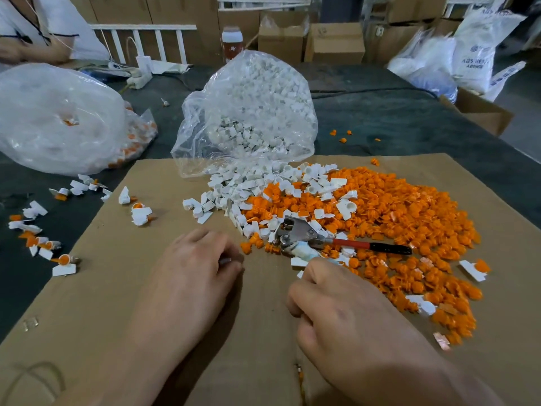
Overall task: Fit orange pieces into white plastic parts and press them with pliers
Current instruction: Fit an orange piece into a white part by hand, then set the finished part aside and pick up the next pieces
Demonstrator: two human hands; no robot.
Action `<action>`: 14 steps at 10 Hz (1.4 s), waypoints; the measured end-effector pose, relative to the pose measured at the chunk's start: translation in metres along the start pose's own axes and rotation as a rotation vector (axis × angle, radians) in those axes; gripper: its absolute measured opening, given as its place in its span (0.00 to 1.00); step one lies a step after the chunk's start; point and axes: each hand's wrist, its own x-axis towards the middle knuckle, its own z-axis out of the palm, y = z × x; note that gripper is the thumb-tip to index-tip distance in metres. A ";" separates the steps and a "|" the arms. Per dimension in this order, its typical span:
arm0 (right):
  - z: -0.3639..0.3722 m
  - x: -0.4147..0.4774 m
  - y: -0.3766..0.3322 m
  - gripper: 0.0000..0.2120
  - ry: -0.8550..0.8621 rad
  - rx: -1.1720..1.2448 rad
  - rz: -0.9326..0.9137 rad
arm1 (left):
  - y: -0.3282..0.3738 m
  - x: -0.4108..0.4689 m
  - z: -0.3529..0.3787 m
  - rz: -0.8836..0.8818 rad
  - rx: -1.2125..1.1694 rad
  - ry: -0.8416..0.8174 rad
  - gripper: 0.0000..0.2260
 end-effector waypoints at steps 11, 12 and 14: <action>-0.019 0.005 0.016 0.13 -0.102 2.207 0.351 | 0.024 -0.010 0.004 -0.589 -1.643 -0.376 0.14; -0.018 0.005 0.015 0.06 -0.082 2.195 0.322 | 0.027 -0.011 0.004 -0.634 -1.568 -0.281 0.15; -0.020 0.003 0.013 0.05 -0.104 2.268 0.111 | 0.037 -0.015 -0.001 -0.562 -1.369 -0.234 0.13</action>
